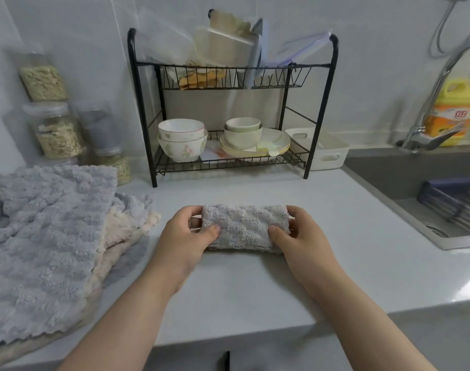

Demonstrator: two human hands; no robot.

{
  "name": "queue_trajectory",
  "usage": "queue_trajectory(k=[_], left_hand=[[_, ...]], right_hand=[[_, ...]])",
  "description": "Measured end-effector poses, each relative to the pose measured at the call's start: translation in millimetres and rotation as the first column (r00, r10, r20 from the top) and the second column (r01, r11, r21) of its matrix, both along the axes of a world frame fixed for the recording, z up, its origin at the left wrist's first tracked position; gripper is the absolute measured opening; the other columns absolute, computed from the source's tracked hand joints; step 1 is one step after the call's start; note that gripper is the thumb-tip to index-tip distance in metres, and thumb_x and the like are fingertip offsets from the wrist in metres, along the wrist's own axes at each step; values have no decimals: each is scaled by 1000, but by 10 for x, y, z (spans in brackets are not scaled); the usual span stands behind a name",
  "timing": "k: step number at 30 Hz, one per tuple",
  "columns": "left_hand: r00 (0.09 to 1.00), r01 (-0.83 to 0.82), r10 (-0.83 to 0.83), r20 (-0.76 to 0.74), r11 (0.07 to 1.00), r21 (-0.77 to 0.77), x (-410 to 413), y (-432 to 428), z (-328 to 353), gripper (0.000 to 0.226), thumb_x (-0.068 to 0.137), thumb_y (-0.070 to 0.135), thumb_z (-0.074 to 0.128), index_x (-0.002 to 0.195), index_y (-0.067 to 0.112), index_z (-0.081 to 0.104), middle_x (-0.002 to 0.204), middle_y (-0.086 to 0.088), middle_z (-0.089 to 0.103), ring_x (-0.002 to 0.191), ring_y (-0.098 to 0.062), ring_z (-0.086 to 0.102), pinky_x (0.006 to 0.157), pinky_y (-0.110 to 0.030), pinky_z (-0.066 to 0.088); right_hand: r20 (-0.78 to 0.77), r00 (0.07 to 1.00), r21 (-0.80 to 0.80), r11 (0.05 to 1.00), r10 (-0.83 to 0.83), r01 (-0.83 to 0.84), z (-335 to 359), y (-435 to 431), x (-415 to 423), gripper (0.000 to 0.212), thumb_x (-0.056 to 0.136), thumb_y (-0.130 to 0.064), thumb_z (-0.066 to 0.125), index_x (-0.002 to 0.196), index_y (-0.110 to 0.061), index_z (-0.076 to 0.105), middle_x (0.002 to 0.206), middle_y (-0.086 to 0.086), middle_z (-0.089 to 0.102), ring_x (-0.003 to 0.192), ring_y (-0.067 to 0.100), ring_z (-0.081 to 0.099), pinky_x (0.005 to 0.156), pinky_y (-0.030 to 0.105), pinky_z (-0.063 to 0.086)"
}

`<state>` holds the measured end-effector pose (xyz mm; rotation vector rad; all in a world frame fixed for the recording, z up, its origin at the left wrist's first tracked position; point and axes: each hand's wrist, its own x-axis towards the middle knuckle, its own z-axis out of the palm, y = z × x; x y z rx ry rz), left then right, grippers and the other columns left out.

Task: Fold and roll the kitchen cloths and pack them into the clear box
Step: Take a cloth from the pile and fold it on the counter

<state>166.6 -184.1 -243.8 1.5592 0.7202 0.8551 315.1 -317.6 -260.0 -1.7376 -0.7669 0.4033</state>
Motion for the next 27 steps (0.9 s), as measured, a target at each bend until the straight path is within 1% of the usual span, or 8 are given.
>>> queue_trajectory(k=[4,8,11,15,18,20,23,27], left_hand=[[998,-22,23,-55,999,24,13,8,-2,30,82,6,73,95,31,60,86,11,65,73,11,61,66,-7,46],[999,-25,21,-41,994,-104,1,0,62,40,81,2,72,109,25,58,92,4,71,85,-3,68,69,-15,51],[997,-34,24,-75,990,-134,-9,-25,115,37,80,-6,70,102,22,58,93,5,69,83,3,66,72,-12,51],[981,-25,-13,-194,981,-193,-1,-13,265,33,80,-7,69,97,21,60,95,1,70,89,-9,66,78,-18,52],[965,-5,-69,-252,959,-283,31,48,556,30,83,-4,68,94,22,60,92,5,69,87,-11,64,74,-14,51],[960,12,-107,-257,939,-344,30,75,824,31,83,-1,69,92,26,59,94,6,67,85,-12,64,75,-21,53],[963,67,-169,-212,906,-419,44,67,1217,30,84,0,68,95,26,60,96,9,69,87,-13,66,74,-27,54],[955,169,-257,-147,880,-444,158,-93,1625,27,84,0,67,99,22,63,91,9,74,86,-11,68,75,-27,54]], right_hand=[[-15,999,17,999,31,-31,69,-50,-25,36,84,-30,63,119,-35,56,103,-8,69,97,12,66,88,38,52],[-90,995,33,998,50,-47,191,-91,-66,38,89,-3,61,117,-30,58,107,-16,68,94,4,66,82,23,52],[-139,990,-28,999,19,-23,227,-88,-74,39,88,0,60,117,-27,57,106,-16,68,95,2,66,80,16,51],[-204,978,-157,988,-38,5,428,-20,-126,39,87,0,59,114,-28,58,99,-12,70,93,3,65,78,18,48],[-323,944,-213,977,-68,-3,727,-17,-163,37,88,0,58,109,-30,59,96,-4,71,88,17,67,66,17,49],[-387,917,-215,976,-101,17,1001,-48,-175,33,90,-1,58,112,-26,60,97,6,71,85,22,68,63,16,51],[-450,886,-160,986,-114,46,1442,-157,-136,31,90,0,57,110,-23,64,97,9,71,82,20,70,70,25,57],[-438,894,-75,995,-97,71,1907,-476,-1,32,89,0,58,107,-25,66,99,13,71,89,35,68,80,44,60]])
